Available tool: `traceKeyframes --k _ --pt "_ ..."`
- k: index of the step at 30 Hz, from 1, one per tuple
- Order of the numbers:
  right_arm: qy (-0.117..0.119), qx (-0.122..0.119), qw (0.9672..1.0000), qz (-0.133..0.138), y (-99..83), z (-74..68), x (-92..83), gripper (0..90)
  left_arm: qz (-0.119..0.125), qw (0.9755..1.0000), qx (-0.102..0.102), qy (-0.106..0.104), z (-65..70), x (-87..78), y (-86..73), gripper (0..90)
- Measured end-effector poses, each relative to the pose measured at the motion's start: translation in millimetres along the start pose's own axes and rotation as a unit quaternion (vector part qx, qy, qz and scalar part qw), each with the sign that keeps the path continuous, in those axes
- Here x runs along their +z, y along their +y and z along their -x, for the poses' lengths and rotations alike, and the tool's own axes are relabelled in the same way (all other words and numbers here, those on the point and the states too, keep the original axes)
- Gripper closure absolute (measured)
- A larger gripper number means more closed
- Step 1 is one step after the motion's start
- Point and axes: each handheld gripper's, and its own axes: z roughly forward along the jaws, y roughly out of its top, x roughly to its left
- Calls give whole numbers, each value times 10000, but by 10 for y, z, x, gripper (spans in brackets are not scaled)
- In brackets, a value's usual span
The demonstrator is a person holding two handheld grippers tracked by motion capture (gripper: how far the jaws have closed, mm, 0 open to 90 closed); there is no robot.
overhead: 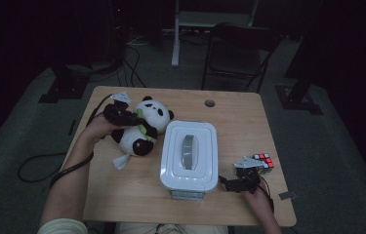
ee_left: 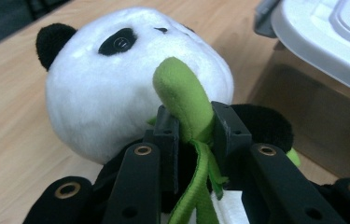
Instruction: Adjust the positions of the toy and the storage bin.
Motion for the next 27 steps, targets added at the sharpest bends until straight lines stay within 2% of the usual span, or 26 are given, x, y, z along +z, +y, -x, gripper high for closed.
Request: traceKeyframes --k 1,3,5,8,10,11,13,15,16,18,19,21,22,23,27 --pt "3 4 10000 0 0 1 -1 138 33 10000 -44 47 -4 77 -16 748" --pt "10 8 10000 8 -1 4 -1 138 59 9998 -66 163 -20 104 -13 739" --pt "-3 -2 10000 -1 0 -1 0 138 -29 9994 -19 332 -19 124 8 701" --pt "9 9 10000 6 0 4 -1 138 -61 9988 -116 466 -41 119 45 564" --pt "42 42 10000 13 -1 12 -4 138 -70 9984 -237 510 -45 108 64 397" --pt "49 53 10000 15 -1 14 -5 138 -72 9980 -258 568 -40 97 68 373" --pt "58 101 9999 30 -3 19 -7 138 -42 9978 -413 524 -38 65 67 262" --pt "50 130 9999 34 -5 25 -10 138 -20 9983 -412 414 -25 29 50 225" --pt "43 143 9999 38 -6 27 -11 138 -17 9983 -429 390 -12 9 42 165" --pt "27 147 9999 34 -5 25 -10 138 88 9986 -418 297 18 -43 28 137" --pt "9 143 9999 29 -5 23 -9 138 121 9987 -425 255 36 -74 20 80" --pt "-20 124 9999 19 -4 18 -7 138 147 9988 -369 286 79 -116 6 72" --pt "-32 115 9999 12 -4 15 -7 138 112 9990 -348 249 103 -130 -2 27" --pt "-44 94 9999 8 -3 12 -6 138 113 9991 -322 252 134 -147 -15 23" --pt "-56 83 9999 0 -2 8 -4 138 378 9987 -233 235 262 -234 -106 23"
